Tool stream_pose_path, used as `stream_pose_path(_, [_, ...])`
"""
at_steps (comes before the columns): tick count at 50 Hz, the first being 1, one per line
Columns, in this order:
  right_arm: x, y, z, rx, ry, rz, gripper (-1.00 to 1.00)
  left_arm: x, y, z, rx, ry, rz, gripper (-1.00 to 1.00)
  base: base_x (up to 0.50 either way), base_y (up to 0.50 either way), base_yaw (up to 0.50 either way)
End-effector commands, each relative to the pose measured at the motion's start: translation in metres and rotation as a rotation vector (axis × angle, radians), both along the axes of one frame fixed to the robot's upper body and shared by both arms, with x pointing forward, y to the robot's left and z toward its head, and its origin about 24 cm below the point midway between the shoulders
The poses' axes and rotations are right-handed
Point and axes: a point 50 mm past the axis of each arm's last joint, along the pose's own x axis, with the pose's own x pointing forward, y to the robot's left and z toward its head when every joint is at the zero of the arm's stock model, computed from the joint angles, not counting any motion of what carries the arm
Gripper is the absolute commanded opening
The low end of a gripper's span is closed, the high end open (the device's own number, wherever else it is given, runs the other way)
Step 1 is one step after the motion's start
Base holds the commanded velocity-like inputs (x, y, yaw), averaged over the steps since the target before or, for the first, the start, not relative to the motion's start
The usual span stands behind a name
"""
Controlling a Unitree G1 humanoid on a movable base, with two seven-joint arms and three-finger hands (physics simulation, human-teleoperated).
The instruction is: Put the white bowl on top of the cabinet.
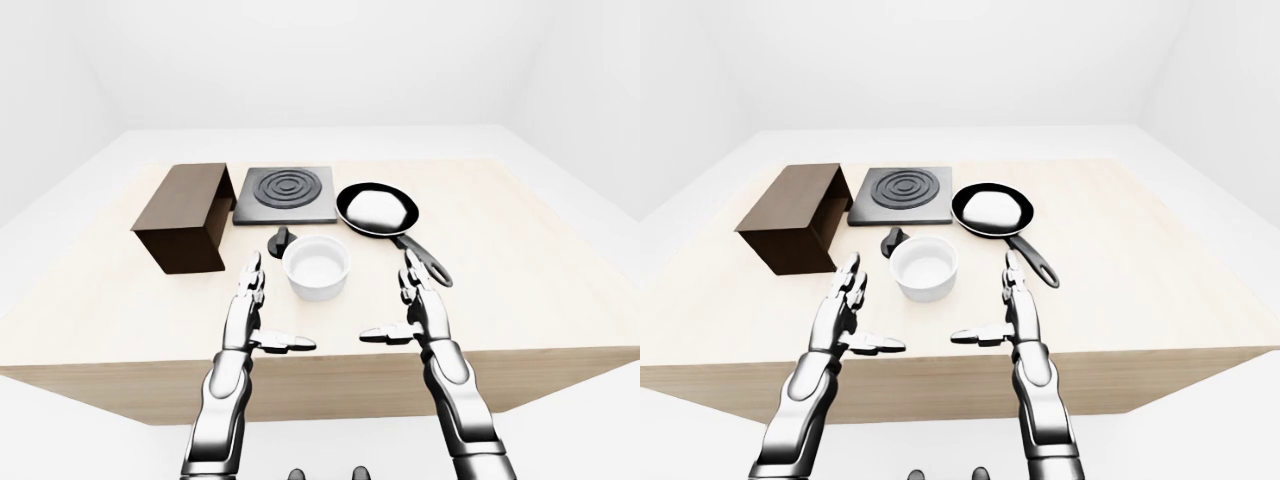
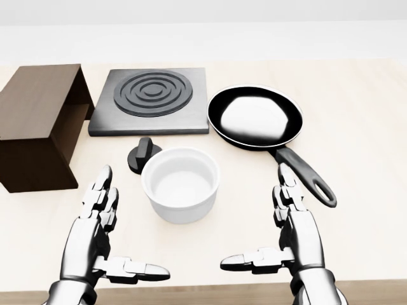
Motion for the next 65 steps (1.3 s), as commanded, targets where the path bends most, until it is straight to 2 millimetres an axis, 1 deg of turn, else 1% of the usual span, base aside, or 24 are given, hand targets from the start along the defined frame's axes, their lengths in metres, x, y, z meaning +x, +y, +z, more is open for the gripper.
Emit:
stream_pose_path(1, [-0.004,-0.003,-0.005,-0.076,0.005,-0.008,1.00,-0.018,-0.008,0.011,0.105,-0.030,-0.119,1.00,0.00,0.00,0.00])
stream_pose_path(6, [-0.003,-0.003,-0.005,-0.081,0.002,-0.012,1.00,-0.018,-0.008,0.011,0.106,-0.031,-0.118,1.00,0.00,0.00,0.00])
stream_pose_path(7, [-0.005,-0.004,0.000,-0.083,-0.048,-0.033,1.00,-0.022,-0.009,0.015,0.118,-0.041,-0.117,1.00,0.00,0.00,0.00])
stream_pose_path(12, [-0.005,-0.004,0.001,-0.083,-0.051,-0.034,1.00,-0.022,-0.009,0.015,0.119,-0.042,-0.117,1.00,0.00,0.00,0.00])
stream_pose_path(14, [-0.015,0.002,0.009,-0.094,-0.115,-0.009,1.00,-0.026,-0.008,0.020,0.114,-0.056,-0.111,1.00,0.00,0.00,0.00])
stream_pose_path(17, [-0.017,0.002,0.007,-0.122,-0.115,-0.049,1.00,-0.025,-0.006,0.020,0.123,-0.061,-0.103,1.00,0.00,0.00,0.00])
stream_pose_path(24, [-0.019,0.003,0.010,-0.106,-0.129,-0.017,1.00,-0.027,-0.006,0.023,0.139,-0.082,-0.094,1.00,0.00,0.00,0.00])
stream_pose_path(25, [-0.019,0.003,0.008,-0.117,-0.118,-0.009,1.00,-0.028,-0.006,0.024,0.143,-0.089,-0.094,1.00,0.24,0.00,0.00])
stream_pose_path(35, [-0.019,0.004,0.007,-0.123,-0.114,-0.005,1.00,-0.031,-0.005,0.029,0.145,-0.108,-0.089,1.00,0.30,0.00,0.00])
stream_pose_path(39, [-0.021,0.006,0.008,-0.123,-0.120,-0.002,1.00,-0.037,-0.002,0.037,0.147,-0.140,-0.070,1.00,0.32,0.00,0.00])
stream_pose_path(52, [-0.022,0.006,0.010,-0.122,-0.126,-0.001,1.00,-0.039,-0.003,0.038,0.152,-0.150,-0.064,1.00,0.32,0.00,0.00])
stream_pose_path(55, [-0.022,0.006,0.011,-0.121,-0.130,-0.007,1.00,-0.042,-0.003,0.040,0.160,-0.162,-0.061,1.00,0.20,0.00,0.00])
stream_pose_path(61, [-0.024,0.006,0.012,-0.110,-0.135,0.000,1.00,-0.048,-0.004,0.045,0.212,-0.192,-0.036,1.00,0.00,0.00,0.00])
stream_pose_path(64, [-0.025,0.005,0.013,-0.112,-0.140,0.003,1.00,-0.058,-0.004,0.053,0.337,-0.240,0.012,1.00,0.00,0.00,0.00])
stream_pose_path(65, [-0.025,0.005,0.013,-0.112,-0.140,0.003,1.00,-0.058,-0.004,0.053,0.339,-0.241,0.013,1.00,0.00,0.00,0.00])
